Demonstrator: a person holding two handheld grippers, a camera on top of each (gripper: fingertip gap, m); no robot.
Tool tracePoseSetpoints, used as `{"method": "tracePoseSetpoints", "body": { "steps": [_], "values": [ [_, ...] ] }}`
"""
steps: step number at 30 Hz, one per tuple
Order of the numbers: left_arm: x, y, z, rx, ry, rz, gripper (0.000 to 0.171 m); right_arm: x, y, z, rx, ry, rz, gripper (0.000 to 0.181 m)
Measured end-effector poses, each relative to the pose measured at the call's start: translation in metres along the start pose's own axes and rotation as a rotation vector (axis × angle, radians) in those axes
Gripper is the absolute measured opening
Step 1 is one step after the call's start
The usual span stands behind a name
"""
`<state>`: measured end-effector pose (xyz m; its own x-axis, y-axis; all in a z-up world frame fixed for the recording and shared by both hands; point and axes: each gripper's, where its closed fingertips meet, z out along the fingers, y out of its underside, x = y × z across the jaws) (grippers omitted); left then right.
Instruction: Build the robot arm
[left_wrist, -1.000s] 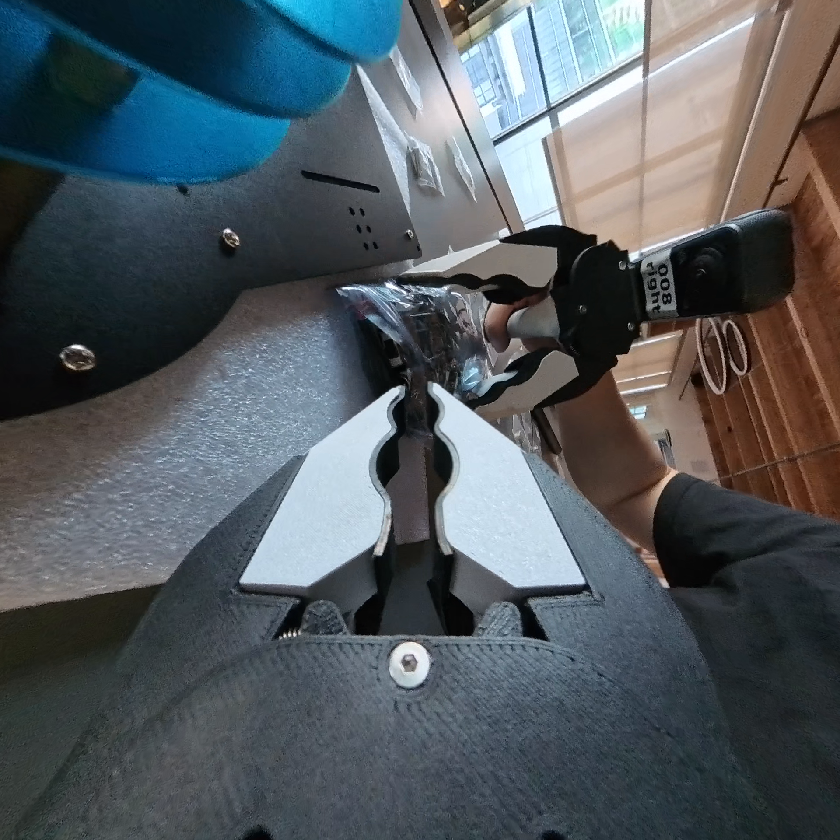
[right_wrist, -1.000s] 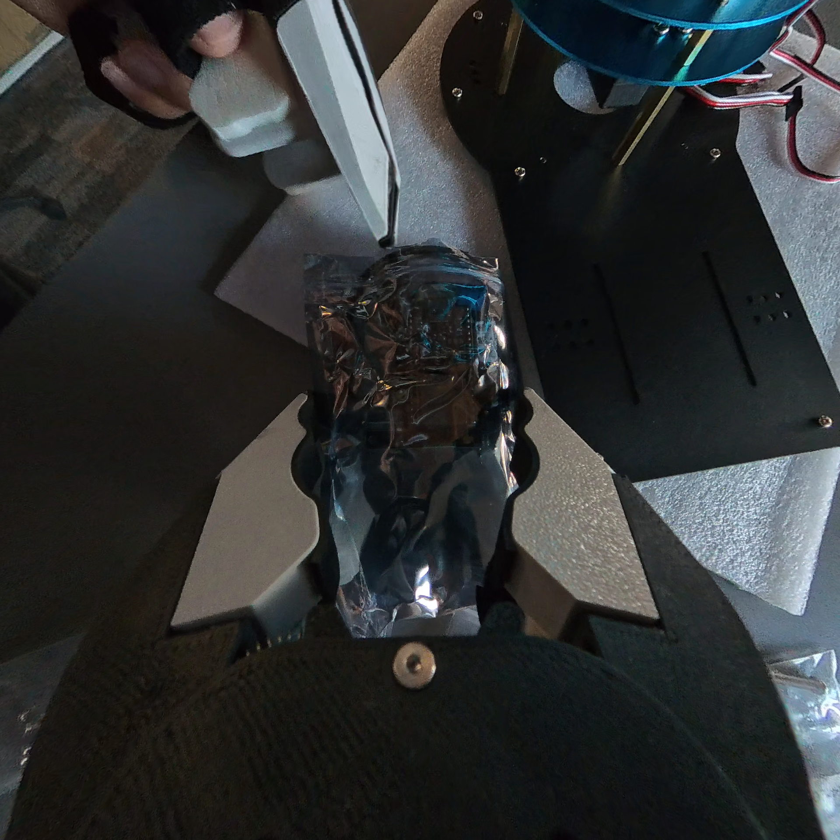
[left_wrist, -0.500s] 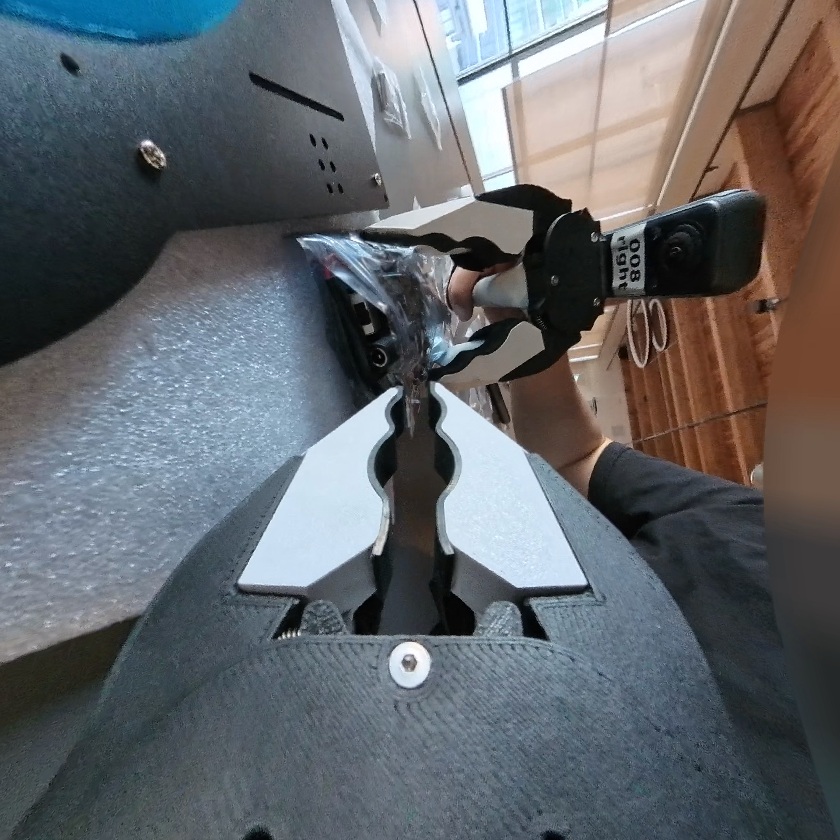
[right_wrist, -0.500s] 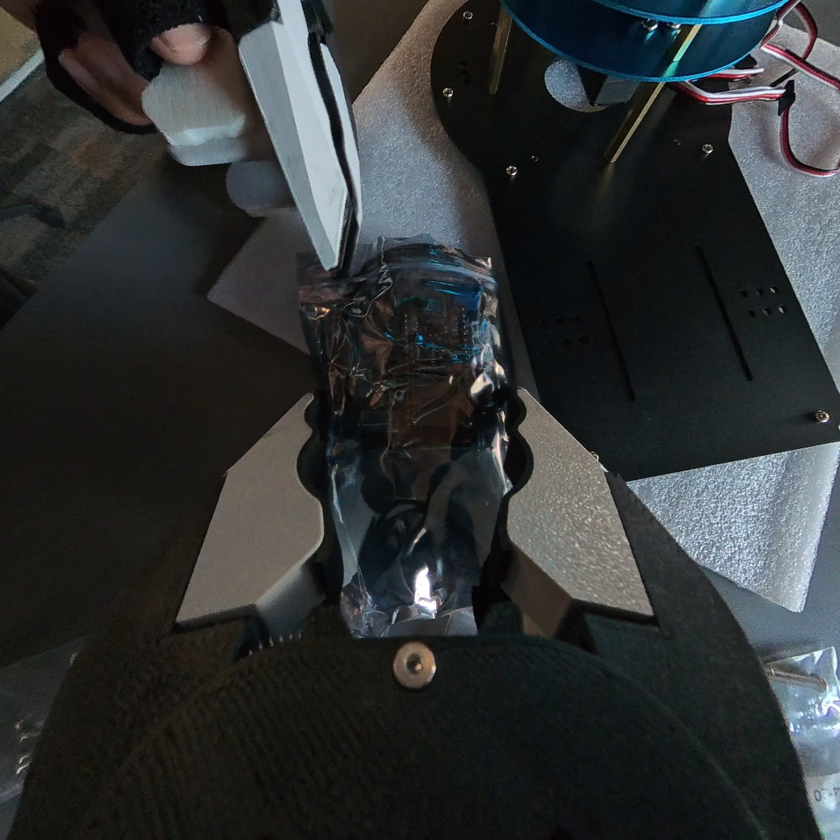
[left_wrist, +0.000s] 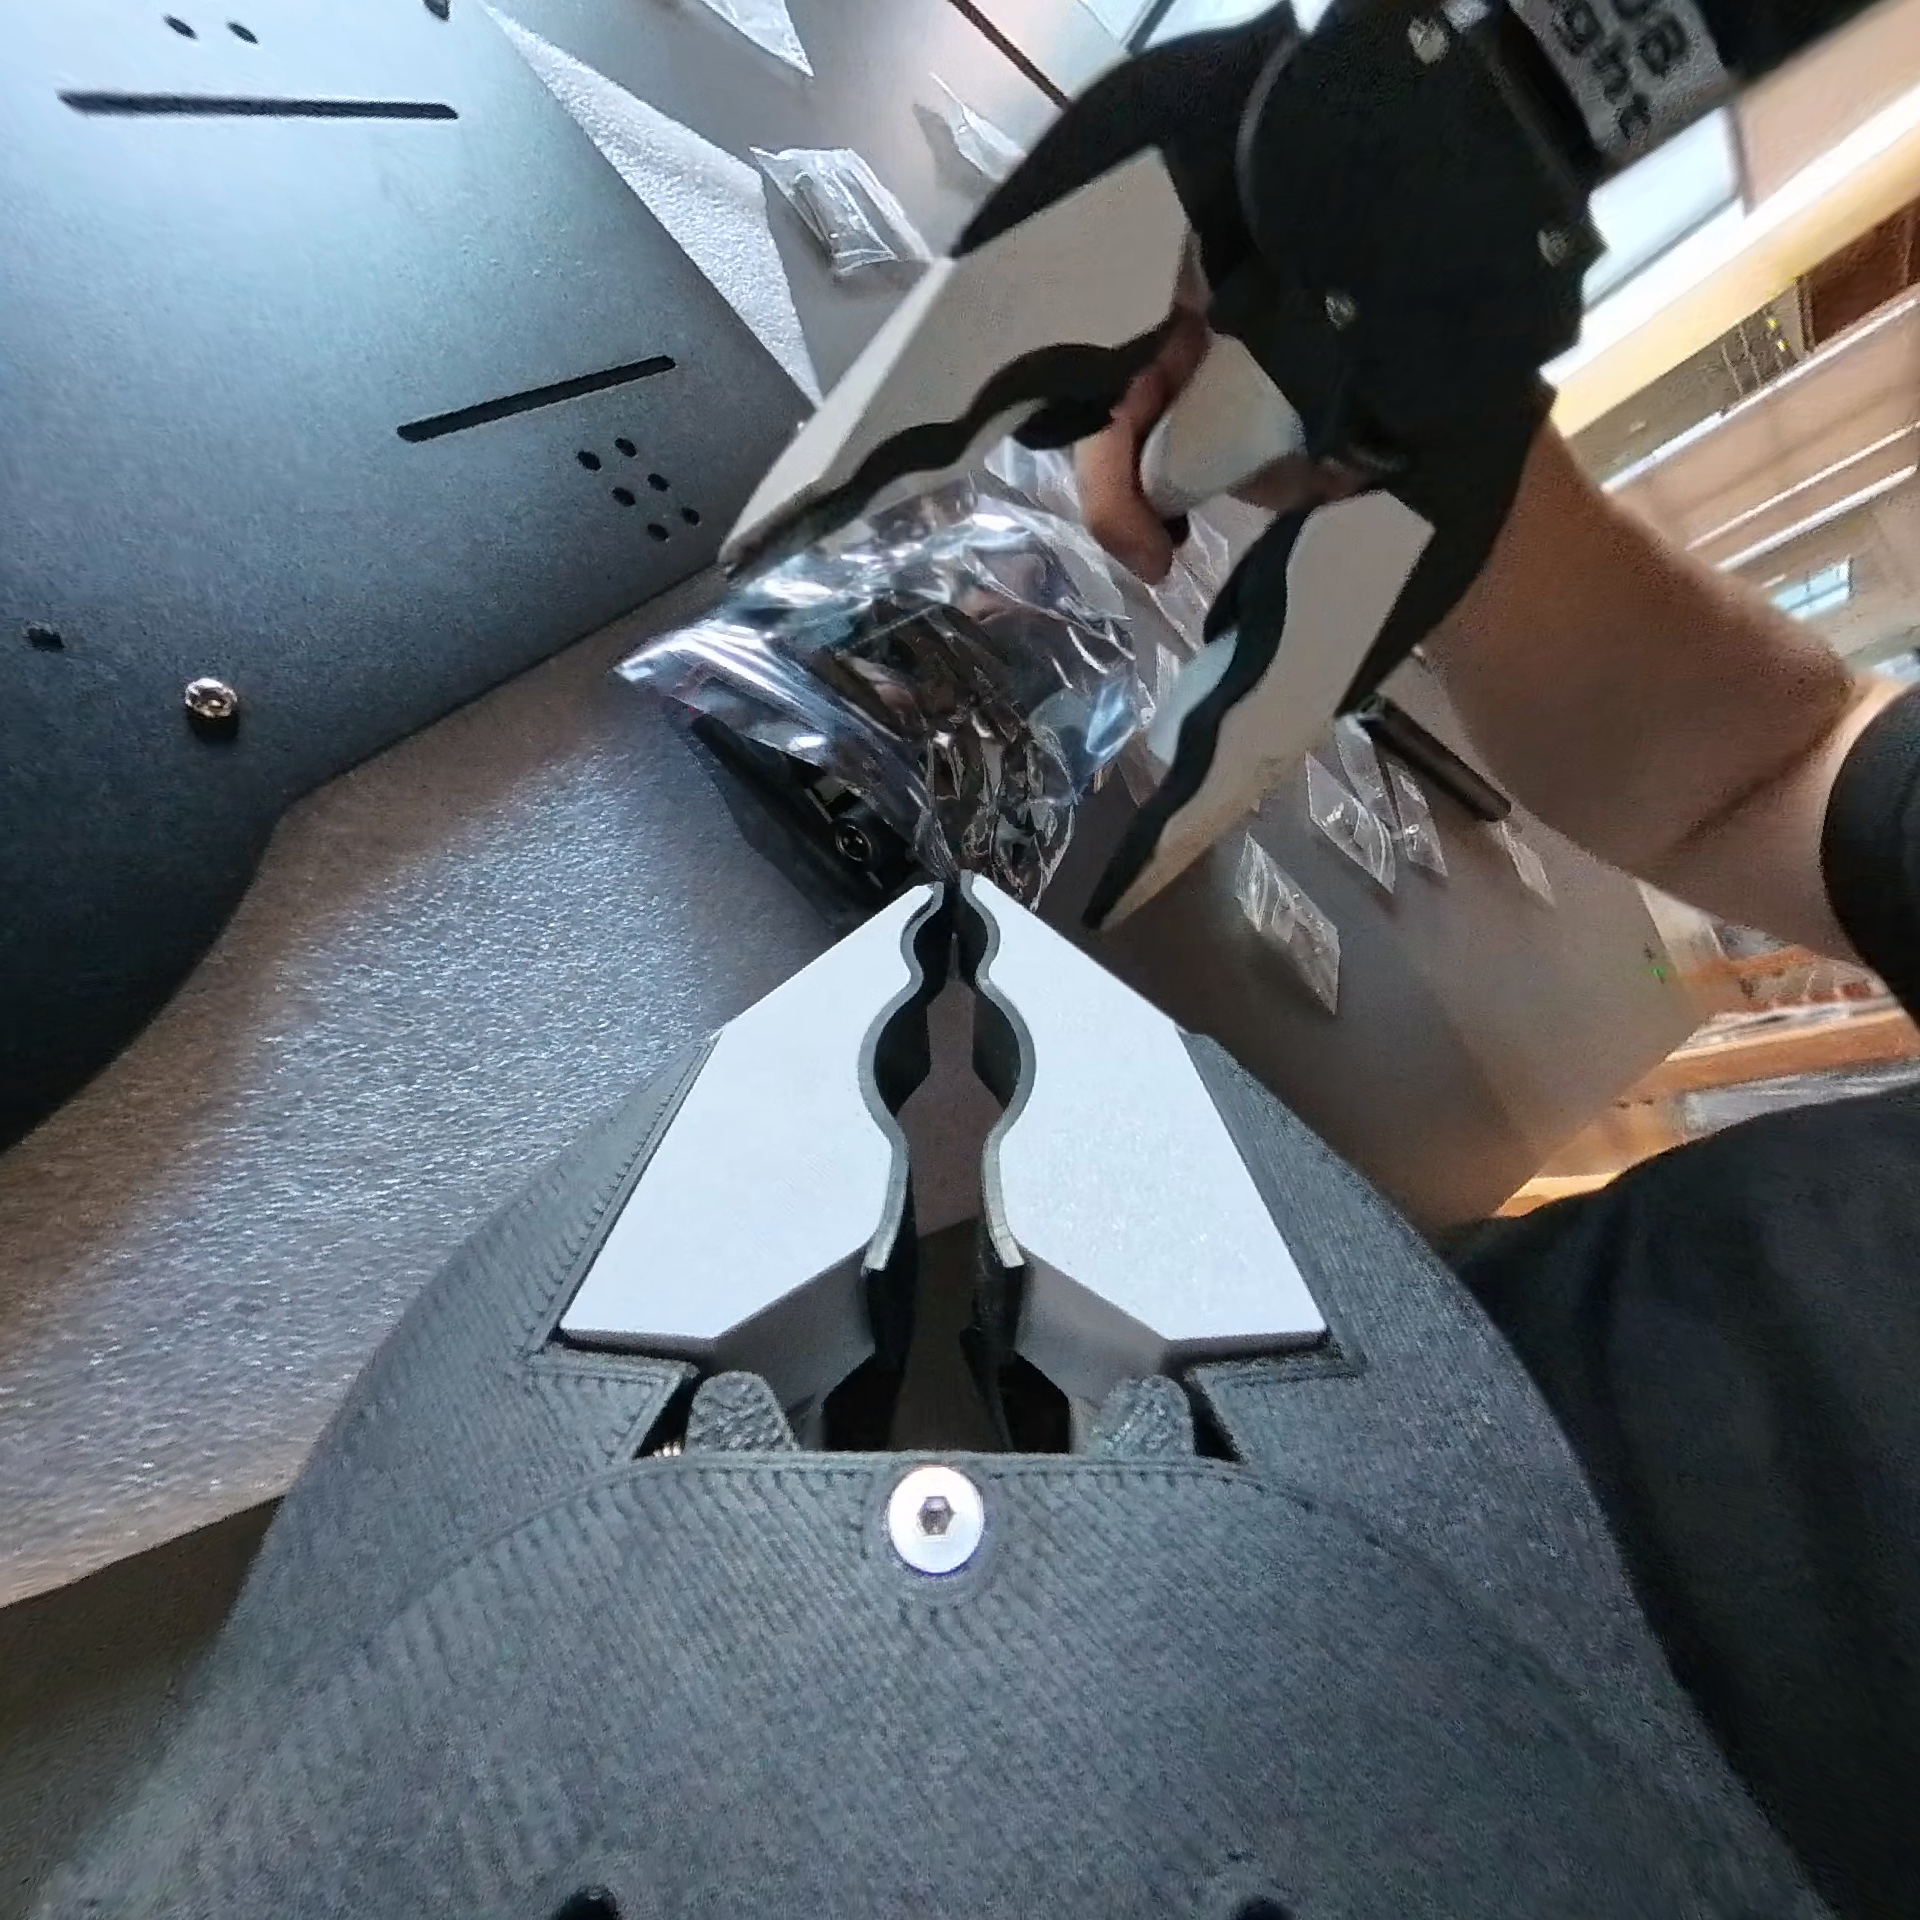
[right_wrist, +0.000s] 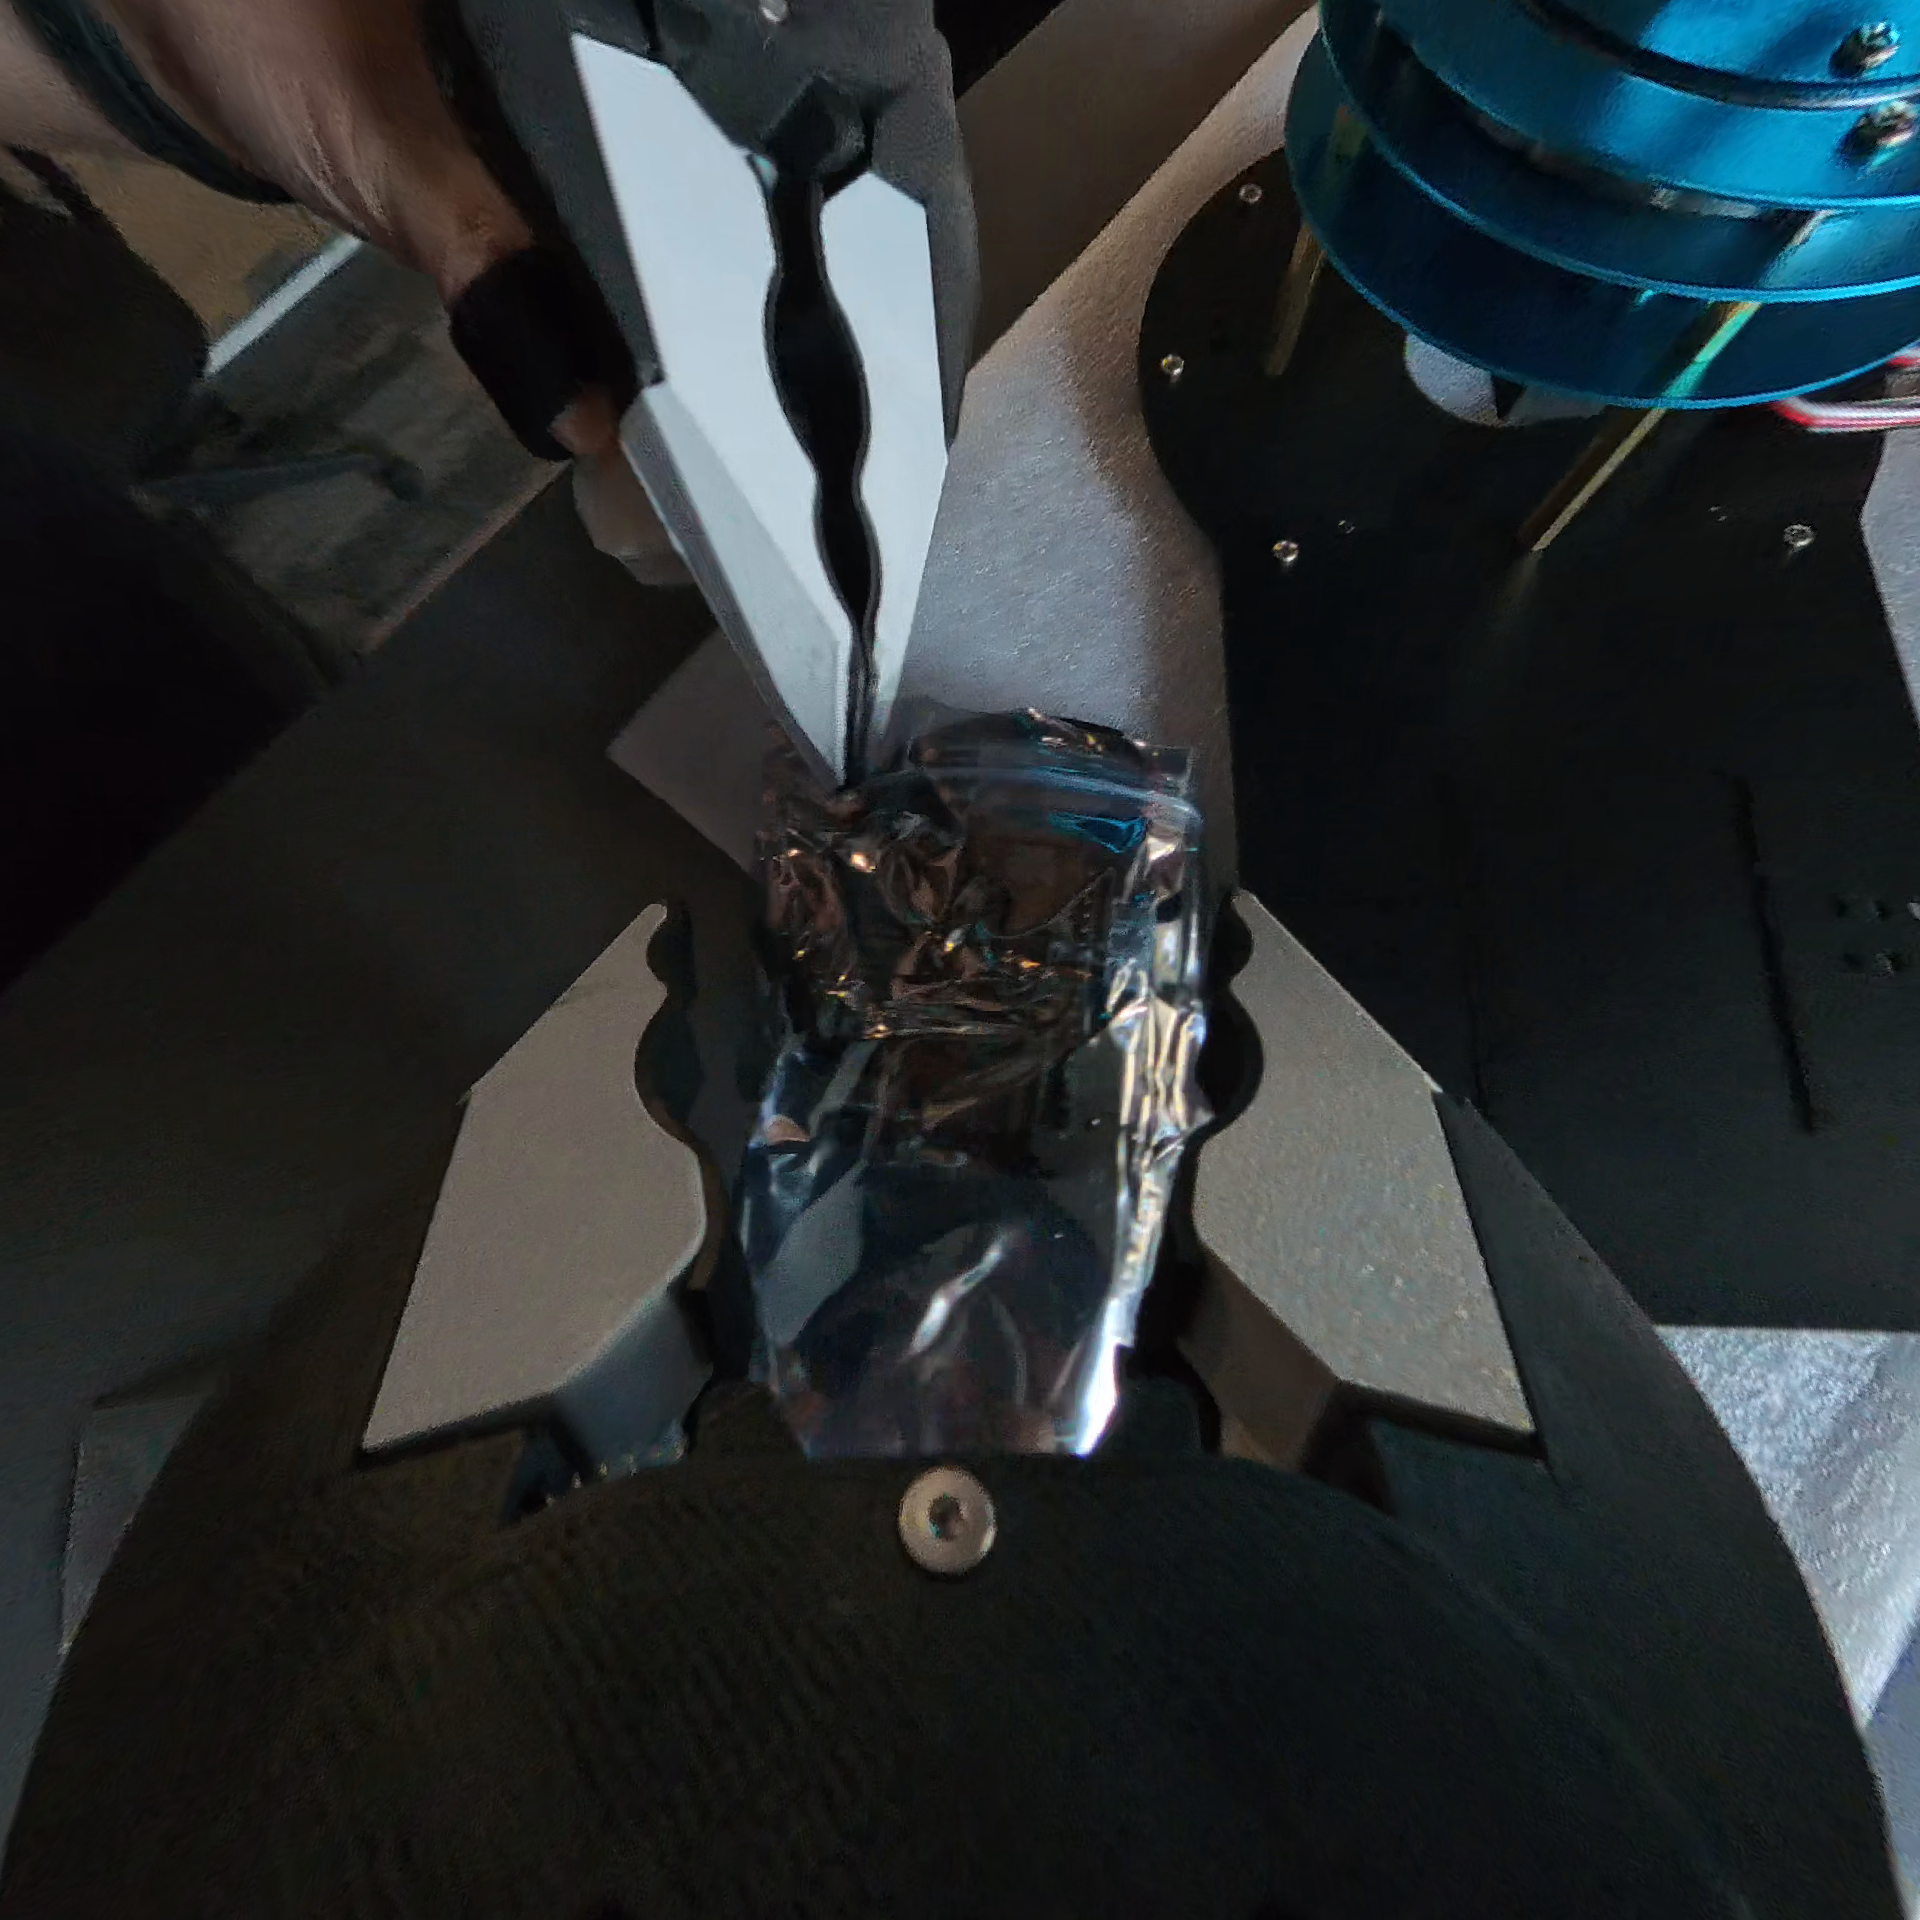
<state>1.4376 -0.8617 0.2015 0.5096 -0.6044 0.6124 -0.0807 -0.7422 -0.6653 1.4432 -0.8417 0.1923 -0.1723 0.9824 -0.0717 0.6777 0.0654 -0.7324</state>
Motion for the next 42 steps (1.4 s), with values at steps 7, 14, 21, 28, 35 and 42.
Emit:
{"method": "tracePoseSetpoints", "body": {
  "steps": [7,14,21,28,35,42],
  "values": [
    [-0.001,0.0,-0.002,0.007,-0.042,0.094,0.0,0.002,0.005,0.009,-0.061,-0.037,0.013,0.096],
    [-0.002,0.002,-0.002,0.001,-0.051,0.118,0.0,0.0,0.006,0.011,-0.07,-0.04,0.027,0.095],
    [-0.005,0.0,-0.001,0.008,-0.087,0.121,0.0,0.003,0.002,0.011,-0.028,0.052,-0.005,0.085],
    [-0.002,-0.004,-0.002,0.049,-0.125,0.155,0.0,0.003,0.002,0.008,-0.024,0.175,-0.066,0.08],
    [-0.001,-0.002,-0.002,0.041,-0.081,0.105,0.0,0.004,0.005,0.009,-0.032,0.24,-0.104,0.077],
    [-0.006,-0.01,-0.022,0.072,-0.059,0.054,0.0,0.003,0.004,0.008,-0.021,0.262,-0.144,0.076]
  ]
}}
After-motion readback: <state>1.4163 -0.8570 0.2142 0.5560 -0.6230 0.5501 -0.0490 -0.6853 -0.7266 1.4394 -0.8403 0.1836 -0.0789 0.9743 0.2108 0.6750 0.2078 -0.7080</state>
